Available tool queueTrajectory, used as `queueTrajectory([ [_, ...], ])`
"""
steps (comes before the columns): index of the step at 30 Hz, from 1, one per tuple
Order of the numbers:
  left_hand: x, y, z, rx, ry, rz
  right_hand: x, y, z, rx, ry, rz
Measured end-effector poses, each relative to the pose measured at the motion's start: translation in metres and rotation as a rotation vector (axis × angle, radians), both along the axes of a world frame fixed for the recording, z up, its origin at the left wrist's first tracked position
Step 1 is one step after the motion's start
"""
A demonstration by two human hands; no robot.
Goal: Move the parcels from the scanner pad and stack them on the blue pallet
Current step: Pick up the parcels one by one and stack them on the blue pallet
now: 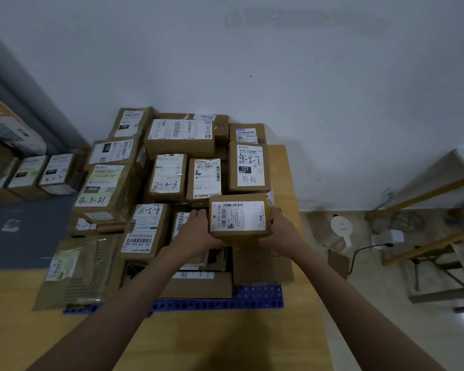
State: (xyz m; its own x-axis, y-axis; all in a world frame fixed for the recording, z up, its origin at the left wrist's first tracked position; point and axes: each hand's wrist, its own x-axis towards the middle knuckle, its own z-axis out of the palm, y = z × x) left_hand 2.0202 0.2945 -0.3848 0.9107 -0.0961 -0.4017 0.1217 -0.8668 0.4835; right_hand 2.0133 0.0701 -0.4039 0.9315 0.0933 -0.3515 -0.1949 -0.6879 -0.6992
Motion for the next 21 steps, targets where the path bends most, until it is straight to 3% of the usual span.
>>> queueTrajectory([
  [4, -0.007, 0.003, 0.009, 0.018, 0.017, -0.009, -0.012, -0.002, 0.016, -0.054, 0.005, 0.059],
  [11, -0.041, 0.010, 0.033, 0.127, 0.082, -0.066, -0.042, -0.004, 0.044, -0.353, 0.057, 0.274],
  [21, -0.108, 0.050, 0.040, 0.198, 0.106, -0.070, -0.090, 0.037, 0.050, -0.431, 0.207, 0.408],
])
